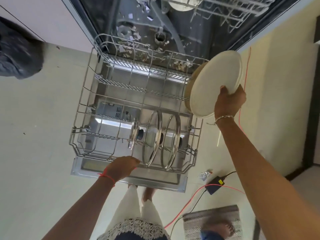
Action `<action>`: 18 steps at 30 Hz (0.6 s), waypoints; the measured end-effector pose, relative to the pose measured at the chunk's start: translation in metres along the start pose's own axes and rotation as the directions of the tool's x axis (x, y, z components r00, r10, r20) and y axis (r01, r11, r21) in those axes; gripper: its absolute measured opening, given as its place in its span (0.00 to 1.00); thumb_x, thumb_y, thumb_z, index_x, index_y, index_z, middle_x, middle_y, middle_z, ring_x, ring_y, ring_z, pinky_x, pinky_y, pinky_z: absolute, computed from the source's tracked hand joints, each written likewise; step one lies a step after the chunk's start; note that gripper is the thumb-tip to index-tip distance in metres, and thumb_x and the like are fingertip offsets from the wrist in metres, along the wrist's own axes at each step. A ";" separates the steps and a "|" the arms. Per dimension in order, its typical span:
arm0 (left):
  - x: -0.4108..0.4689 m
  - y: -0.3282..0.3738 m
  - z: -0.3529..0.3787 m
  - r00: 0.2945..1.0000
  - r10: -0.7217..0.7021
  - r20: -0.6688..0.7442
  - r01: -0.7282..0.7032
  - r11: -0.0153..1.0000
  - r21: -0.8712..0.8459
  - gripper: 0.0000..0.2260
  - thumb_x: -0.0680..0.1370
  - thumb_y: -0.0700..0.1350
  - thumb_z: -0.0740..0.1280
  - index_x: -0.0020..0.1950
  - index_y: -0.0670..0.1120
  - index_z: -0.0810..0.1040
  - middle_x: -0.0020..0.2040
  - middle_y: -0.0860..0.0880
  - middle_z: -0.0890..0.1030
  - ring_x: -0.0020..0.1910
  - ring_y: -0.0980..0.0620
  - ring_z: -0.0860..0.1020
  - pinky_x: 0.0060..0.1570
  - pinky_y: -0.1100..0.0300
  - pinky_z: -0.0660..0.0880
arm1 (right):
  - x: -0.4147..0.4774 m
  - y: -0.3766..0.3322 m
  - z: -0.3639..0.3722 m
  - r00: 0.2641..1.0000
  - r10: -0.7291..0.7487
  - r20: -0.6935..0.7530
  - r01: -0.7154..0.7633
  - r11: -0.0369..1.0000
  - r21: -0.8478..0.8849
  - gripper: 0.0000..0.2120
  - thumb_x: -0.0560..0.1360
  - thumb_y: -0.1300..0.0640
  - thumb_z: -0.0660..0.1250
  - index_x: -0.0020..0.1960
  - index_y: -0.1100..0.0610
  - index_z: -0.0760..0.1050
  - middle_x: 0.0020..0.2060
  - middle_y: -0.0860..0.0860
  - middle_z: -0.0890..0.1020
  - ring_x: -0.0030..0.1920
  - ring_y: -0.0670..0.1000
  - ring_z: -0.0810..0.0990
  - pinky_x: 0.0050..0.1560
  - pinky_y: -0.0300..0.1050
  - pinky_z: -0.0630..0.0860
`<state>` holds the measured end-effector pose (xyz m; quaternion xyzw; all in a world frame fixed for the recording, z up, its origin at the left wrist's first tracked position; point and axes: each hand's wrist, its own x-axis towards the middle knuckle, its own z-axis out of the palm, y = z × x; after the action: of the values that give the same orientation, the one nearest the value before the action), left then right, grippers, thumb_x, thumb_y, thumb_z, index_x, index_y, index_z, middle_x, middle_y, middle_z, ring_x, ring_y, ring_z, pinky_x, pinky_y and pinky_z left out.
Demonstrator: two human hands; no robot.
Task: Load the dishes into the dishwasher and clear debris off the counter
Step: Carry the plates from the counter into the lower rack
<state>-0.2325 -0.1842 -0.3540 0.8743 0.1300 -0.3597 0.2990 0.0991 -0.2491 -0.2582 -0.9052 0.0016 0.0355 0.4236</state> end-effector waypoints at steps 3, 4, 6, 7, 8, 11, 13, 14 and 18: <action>0.004 -0.007 0.013 0.996 0.067 -0.065 -0.065 0.997 0.029 0.10 0.72 0.35 0.71 0.52 0.44 0.83 0.45 0.43 0.83 0.43 0.45 0.83 0.45 0.55 0.80 | 0.012 0.006 0.018 0.999 -0.004 0.035 0.007 0.997 -0.077 0.10 0.73 0.64 0.64 0.53 0.67 0.76 0.47 0.60 0.81 0.44 0.53 0.77 0.47 0.42 0.77; 0.004 -0.011 0.016 0.992 0.096 -0.086 -0.093 0.995 0.031 0.12 0.64 0.33 0.76 0.44 0.44 0.84 0.38 0.45 0.83 0.36 0.47 0.83 0.37 0.57 0.81 | 0.015 0.008 0.023 0.999 0.003 0.046 0.002 0.995 -0.104 0.11 0.73 0.64 0.63 0.53 0.67 0.76 0.49 0.60 0.81 0.48 0.55 0.78 0.50 0.46 0.78; 0.005 -0.015 0.017 0.988 0.115 -0.100 -0.112 0.993 0.037 0.16 0.53 0.32 0.81 0.36 0.46 0.84 0.30 0.49 0.82 0.27 0.51 0.81 0.27 0.61 0.79 | 0.022 0.010 0.030 0.997 0.023 0.078 -0.011 0.987 -0.159 0.11 0.74 0.63 0.63 0.54 0.67 0.75 0.51 0.60 0.79 0.54 0.56 0.77 0.54 0.50 0.76; 0.006 -0.016 0.016 0.987 0.118 -0.110 -0.115 0.993 0.031 0.17 0.52 0.32 0.81 0.35 0.47 0.84 0.30 0.49 0.81 0.27 0.52 0.81 0.27 0.62 0.79 | 0.025 0.011 0.034 0.995 0.029 0.098 -0.011 0.984 -0.177 0.11 0.74 0.64 0.62 0.55 0.67 0.75 0.52 0.60 0.79 0.55 0.56 0.77 0.54 0.50 0.76; 0.006 -0.016 0.016 0.989 0.110 -0.100 -0.109 0.994 0.013 0.16 0.55 0.31 0.80 0.38 0.46 0.84 0.32 0.48 0.82 0.30 0.51 0.81 0.31 0.61 0.80 | 0.027 0.012 0.037 0.992 0.033 0.118 -0.011 0.982 -0.186 0.12 0.73 0.64 0.63 0.55 0.67 0.75 0.52 0.60 0.79 0.55 0.57 0.77 0.55 0.51 0.76; 0.009 -0.013 0.018 0.992 0.072 -0.100 -0.078 0.995 -0.055 0.13 0.71 0.32 0.69 0.53 0.43 0.83 0.47 0.43 0.84 0.46 0.44 0.82 0.51 0.55 0.78 | 0.033 0.015 0.044 0.987 0.044 0.157 -0.012 0.980 -0.201 0.14 0.74 0.64 0.62 0.58 0.66 0.74 0.53 0.61 0.78 0.56 0.59 0.76 0.56 0.51 0.76; 0.011 -0.014 0.022 0.997 0.048 -0.061 -0.051 0.998 -0.033 0.14 0.76 0.34 0.64 0.59 0.44 0.80 0.55 0.45 0.82 0.54 0.46 0.80 0.59 0.56 0.75 | 0.036 0.017 0.048 0.981 0.049 0.185 -0.001 0.969 -0.248 0.15 0.75 0.64 0.61 0.61 0.66 0.72 0.56 0.60 0.76 0.59 0.57 0.73 0.58 0.44 0.72; 0.011 -0.014 0.023 0.999 0.032 -0.038 -0.033 0.999 -0.024 0.15 0.77 0.35 0.63 0.62 0.45 0.78 0.57 0.46 0.81 0.57 0.47 0.78 0.61 0.56 0.73 | 0.037 0.017 0.050 0.979 0.050 0.197 0.006 0.963 -0.270 0.16 0.75 0.63 0.61 0.62 0.65 0.71 0.58 0.59 0.76 0.61 0.56 0.71 0.57 0.42 0.69; 0.011 -0.015 0.025 1.000 0.016 -0.021 -0.017 1.000 -0.020 0.15 0.79 0.37 0.62 0.64 0.46 0.77 0.60 0.47 0.79 0.59 0.49 0.77 0.62 0.56 0.72 | 0.044 0.022 0.058 0.976 0.048 0.210 0.020 0.951 -0.310 0.17 0.77 0.63 0.59 0.64 0.65 0.70 0.60 0.57 0.75 0.61 0.55 0.70 0.52 0.38 0.65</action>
<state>-0.2455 -0.1879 -0.3827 0.8760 0.1296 -0.3466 0.3094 0.1385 -0.2176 -0.3148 -0.9511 -0.0433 0.1362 0.2737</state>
